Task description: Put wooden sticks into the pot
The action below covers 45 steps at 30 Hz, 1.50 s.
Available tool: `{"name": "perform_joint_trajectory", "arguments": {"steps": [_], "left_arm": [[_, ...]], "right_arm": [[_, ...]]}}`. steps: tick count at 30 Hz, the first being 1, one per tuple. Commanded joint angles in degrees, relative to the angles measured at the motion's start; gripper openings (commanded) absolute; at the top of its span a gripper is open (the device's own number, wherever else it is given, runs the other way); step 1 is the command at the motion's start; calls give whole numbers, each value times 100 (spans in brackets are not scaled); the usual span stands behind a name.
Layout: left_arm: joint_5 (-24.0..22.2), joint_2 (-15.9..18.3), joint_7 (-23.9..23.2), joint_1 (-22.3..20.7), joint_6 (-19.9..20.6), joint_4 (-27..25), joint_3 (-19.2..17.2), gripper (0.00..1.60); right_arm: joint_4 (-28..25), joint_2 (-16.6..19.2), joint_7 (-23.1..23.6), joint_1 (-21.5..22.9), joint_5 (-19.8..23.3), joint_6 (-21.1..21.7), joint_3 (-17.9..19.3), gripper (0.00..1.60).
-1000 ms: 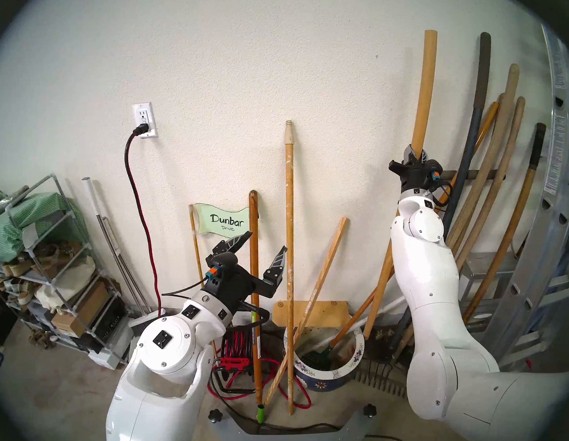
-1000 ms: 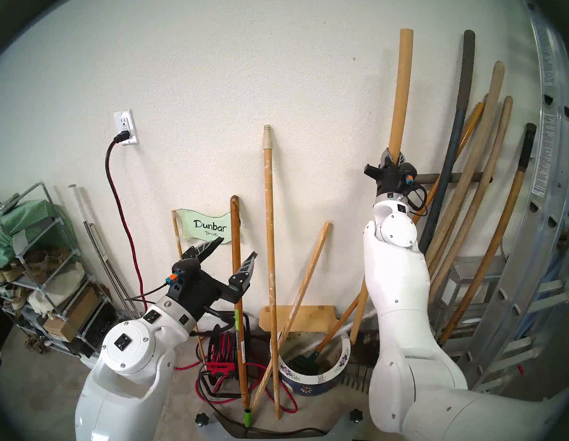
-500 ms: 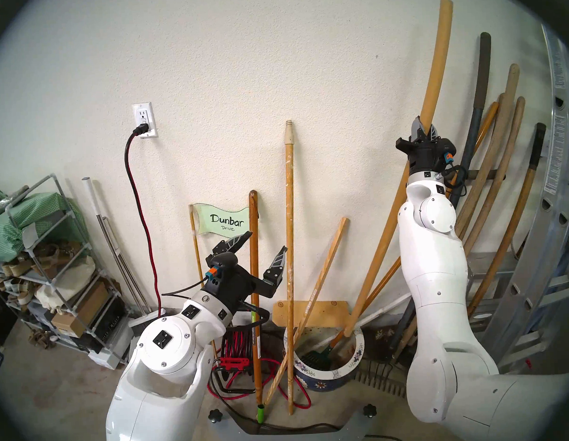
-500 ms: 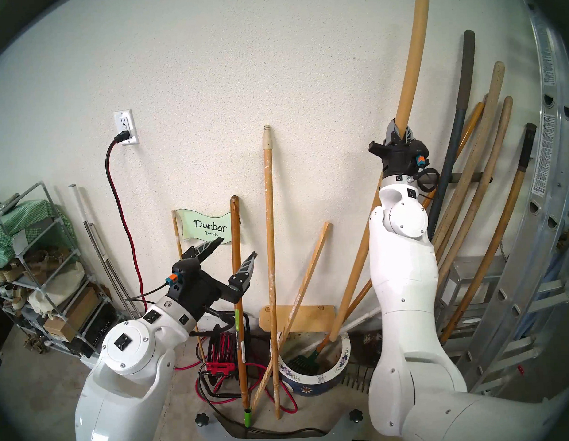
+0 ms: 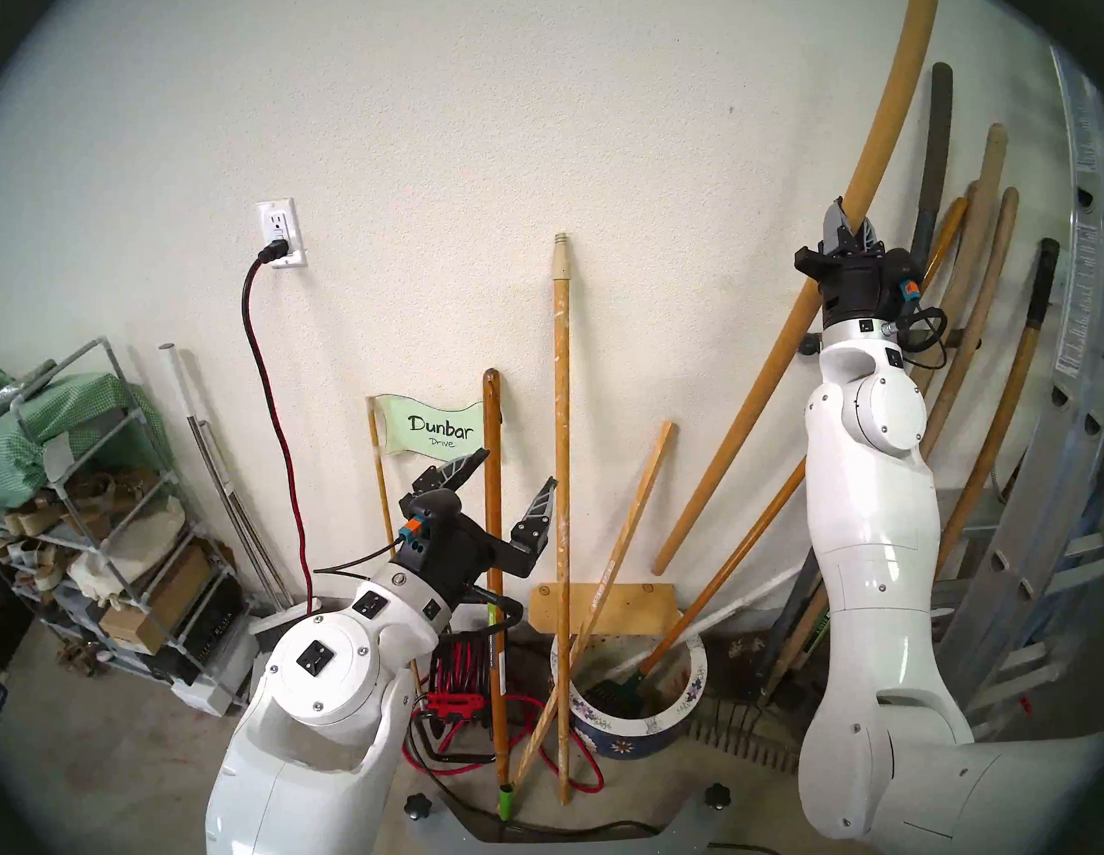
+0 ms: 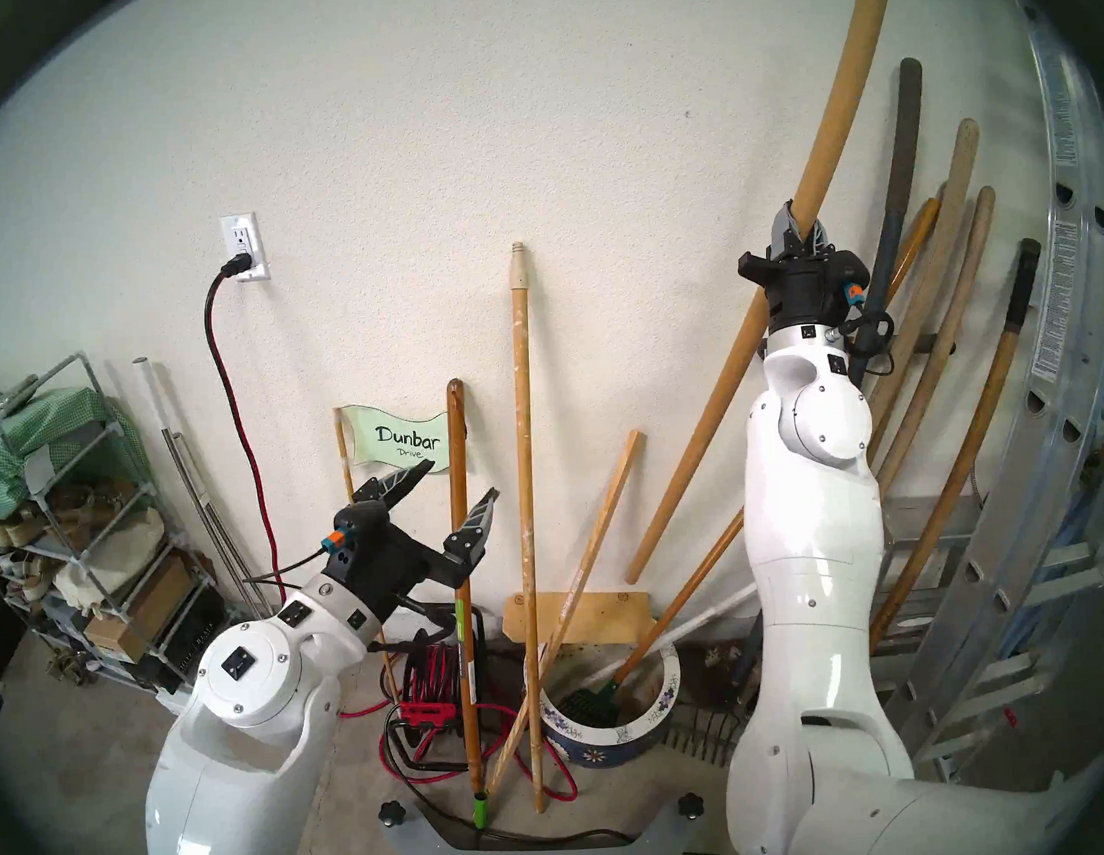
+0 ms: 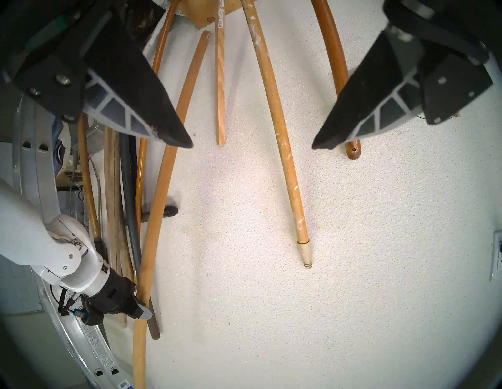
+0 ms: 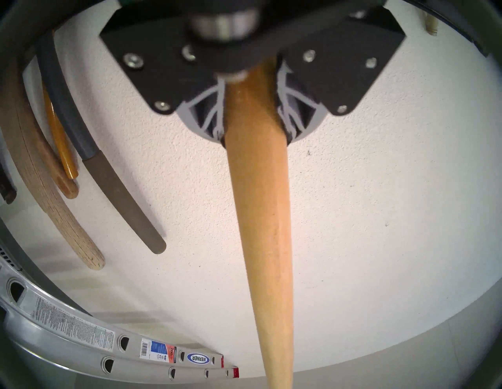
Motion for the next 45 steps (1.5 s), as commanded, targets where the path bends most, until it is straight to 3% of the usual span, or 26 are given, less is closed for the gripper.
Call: {"name": "perform_joint_trajectory", "arguments": {"steps": [1,19,31,39,45], "left_arm": [[0,0,0,0,0,0,-1,160],[0,0,0,0,0,0,-1,160],[0,0,1,0,0,-1,-1,160],[0,0,1,0,0,-1,-1,160],[0,0,1,0,0,-1,-1,160]], "right_arm": [[-637,30,248,-349,260,517,-43,0],[-1874,244,706,-1277,1024,2620,94,0],[-2671,275,322,-2254,1515,4073,284,0],[-3048,441,-238,-2197,2130,4778,323,0],[-3214,421,-624,-1789,2563,5483,427,0]]}}
